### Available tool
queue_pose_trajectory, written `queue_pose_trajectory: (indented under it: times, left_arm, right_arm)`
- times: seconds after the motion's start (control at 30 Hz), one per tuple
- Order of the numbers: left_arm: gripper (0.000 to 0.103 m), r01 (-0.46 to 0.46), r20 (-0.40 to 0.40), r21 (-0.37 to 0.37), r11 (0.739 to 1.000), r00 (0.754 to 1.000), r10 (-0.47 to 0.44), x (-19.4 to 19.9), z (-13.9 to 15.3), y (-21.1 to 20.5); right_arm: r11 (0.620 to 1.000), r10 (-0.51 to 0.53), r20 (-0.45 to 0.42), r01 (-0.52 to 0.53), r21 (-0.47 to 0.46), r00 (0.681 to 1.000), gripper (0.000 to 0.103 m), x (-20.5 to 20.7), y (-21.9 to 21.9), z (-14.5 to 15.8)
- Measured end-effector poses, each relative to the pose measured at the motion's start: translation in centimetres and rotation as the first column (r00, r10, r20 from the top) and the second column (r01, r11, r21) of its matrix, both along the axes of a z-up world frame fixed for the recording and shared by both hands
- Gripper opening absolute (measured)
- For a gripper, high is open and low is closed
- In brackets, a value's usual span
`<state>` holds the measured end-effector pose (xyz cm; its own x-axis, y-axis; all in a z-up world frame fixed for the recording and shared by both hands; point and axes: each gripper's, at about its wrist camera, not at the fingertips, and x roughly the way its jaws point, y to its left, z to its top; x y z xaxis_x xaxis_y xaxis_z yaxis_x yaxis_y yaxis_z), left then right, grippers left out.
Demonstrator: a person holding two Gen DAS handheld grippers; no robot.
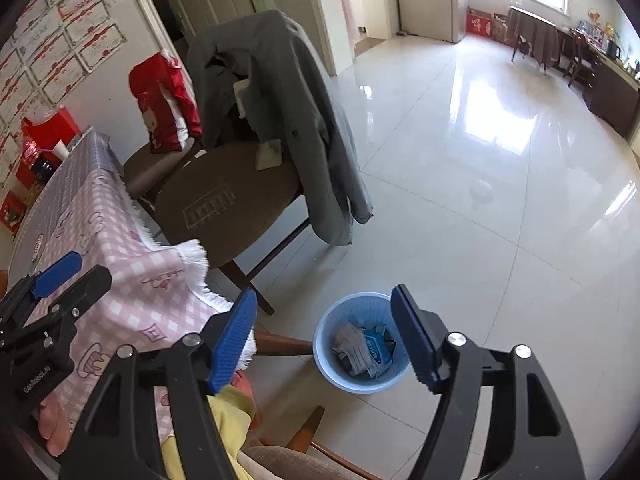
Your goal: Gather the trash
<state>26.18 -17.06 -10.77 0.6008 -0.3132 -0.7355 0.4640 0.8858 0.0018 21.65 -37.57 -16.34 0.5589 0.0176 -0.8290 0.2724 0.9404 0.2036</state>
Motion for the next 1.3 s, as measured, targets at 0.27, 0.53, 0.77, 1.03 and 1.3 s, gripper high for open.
queue_pose_trajectory:
  times: [0.27,0.53,0.77,1.03,1.3]
  left_arm:
    - [0.066,-0.054,0.03,-0.033,0.998,0.998,0.055,-0.1,1.4,3.0]
    - [0.066,-0.146,0.057,-0.075,0.986,0.987,0.15,-0.5,3.1,8.0]
    - [0.066,-0.226,0.07,-0.093,0.97,0.97,0.233,-0.8,4.1,12.8]
    - [0.066,-0.32,0.065,-0.114,0.941,0.942,0.328,-1.0,4.4,18.8]
    - [0.07,-0.414,0.057,-0.131,0.901,0.904,0.424,-1.5,4.5,25.3]
  right_arm:
    - [0.998,0.067,0.048,-0.066,-0.019,0.997,0.069,0.7,3.3,2.7]
    - [0.988,0.152,0.082,-0.149,-0.042,0.985,0.069,2.3,8.1,4.8]
    - [0.97,0.242,0.092,-0.237,-0.06,0.966,0.069,3.7,13.4,5.9]
    - [0.938,0.346,0.102,-0.34,-0.064,0.933,0.069,5.0,19.8,6.9]
    - [0.895,0.446,0.092,-0.441,-0.068,0.89,0.069,6.7,26.9,7.5]
